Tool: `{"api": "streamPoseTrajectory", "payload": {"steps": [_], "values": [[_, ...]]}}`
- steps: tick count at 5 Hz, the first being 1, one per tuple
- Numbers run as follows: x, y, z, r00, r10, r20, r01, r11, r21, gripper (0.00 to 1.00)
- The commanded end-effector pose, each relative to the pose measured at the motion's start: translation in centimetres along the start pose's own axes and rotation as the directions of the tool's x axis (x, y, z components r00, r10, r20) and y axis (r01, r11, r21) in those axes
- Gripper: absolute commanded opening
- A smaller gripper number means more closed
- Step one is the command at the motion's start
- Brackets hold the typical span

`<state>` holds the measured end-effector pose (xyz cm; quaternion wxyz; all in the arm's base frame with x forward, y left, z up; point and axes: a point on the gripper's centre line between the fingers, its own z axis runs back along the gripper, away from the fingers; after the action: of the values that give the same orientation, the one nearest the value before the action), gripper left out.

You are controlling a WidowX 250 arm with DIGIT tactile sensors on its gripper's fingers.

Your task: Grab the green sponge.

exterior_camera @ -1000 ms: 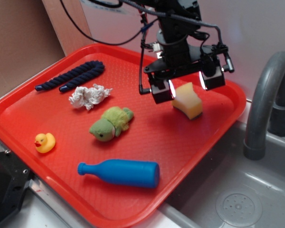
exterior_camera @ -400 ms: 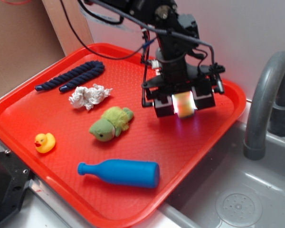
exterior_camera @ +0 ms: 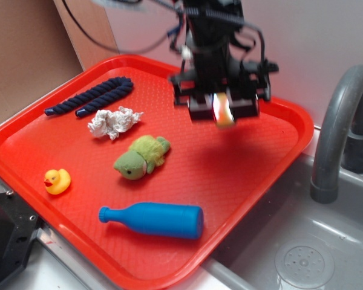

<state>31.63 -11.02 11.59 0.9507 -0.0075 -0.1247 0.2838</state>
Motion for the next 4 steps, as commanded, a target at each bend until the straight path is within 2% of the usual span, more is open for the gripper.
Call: {"api": "streamPoseTrajectory", "payload": {"steps": [1, 2, 3, 4], "values": [[4.0, 3.1, 12.5, 0.947, -0.318, -0.051, 0.313, 0.946, -0.086, 0.00], [4.5, 4.9, 17.5, 0.904, -0.426, -0.044, 0.419, 0.901, -0.112, 0.00], [4.5, 6.3, 20.5, 0.890, -0.456, -0.005, 0.452, 0.883, -0.124, 0.00], [4.0, 7.6, 21.9, 0.909, -0.412, 0.061, 0.417, 0.902, -0.111, 0.00]]}}
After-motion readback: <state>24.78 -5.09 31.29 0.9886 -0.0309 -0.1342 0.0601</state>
